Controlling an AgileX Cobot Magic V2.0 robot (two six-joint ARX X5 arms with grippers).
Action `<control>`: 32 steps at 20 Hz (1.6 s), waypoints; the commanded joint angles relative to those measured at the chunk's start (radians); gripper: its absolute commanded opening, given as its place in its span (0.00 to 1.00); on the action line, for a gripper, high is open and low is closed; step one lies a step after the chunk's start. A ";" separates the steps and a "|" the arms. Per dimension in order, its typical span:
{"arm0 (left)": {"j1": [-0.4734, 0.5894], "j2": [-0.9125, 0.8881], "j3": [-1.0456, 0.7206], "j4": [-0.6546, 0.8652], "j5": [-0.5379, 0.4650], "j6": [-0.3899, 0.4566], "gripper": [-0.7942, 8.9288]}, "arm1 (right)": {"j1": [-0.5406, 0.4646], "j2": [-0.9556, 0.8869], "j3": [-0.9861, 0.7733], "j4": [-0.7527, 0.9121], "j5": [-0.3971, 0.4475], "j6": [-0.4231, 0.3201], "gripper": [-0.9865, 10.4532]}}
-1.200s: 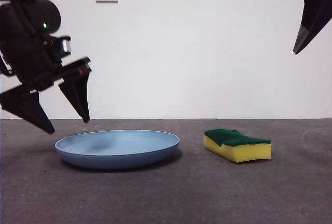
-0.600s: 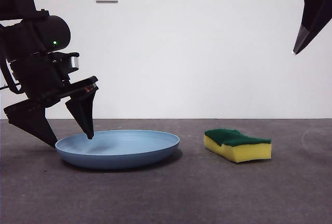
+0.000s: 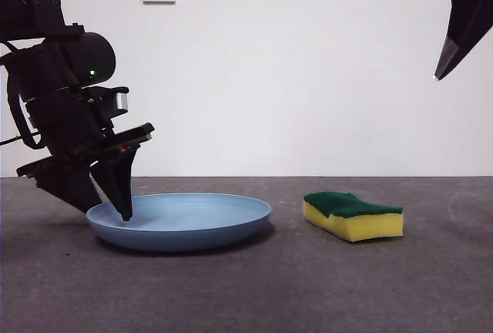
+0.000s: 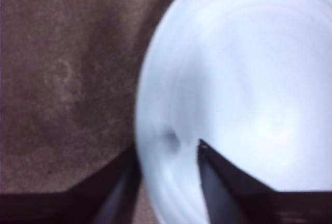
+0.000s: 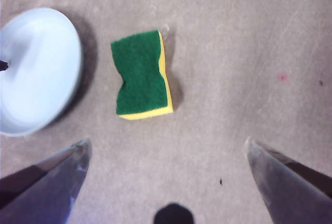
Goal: Pick up the plate,pick up the cloth,clean the plate with the cloth
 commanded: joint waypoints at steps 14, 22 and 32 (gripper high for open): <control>-0.003 -0.153 0.011 -0.070 0.063 0.047 0.07 | 0.217 0.191 0.203 0.016 0.089 -0.048 0.52; -0.003 -0.267 0.056 -0.166 0.053 0.081 0.07 | 0.308 0.582 0.380 -0.011 0.164 -0.167 0.44; -0.003 -0.279 0.056 -0.226 0.053 0.099 0.07 | 0.313 0.739 0.381 0.028 0.210 -0.175 0.55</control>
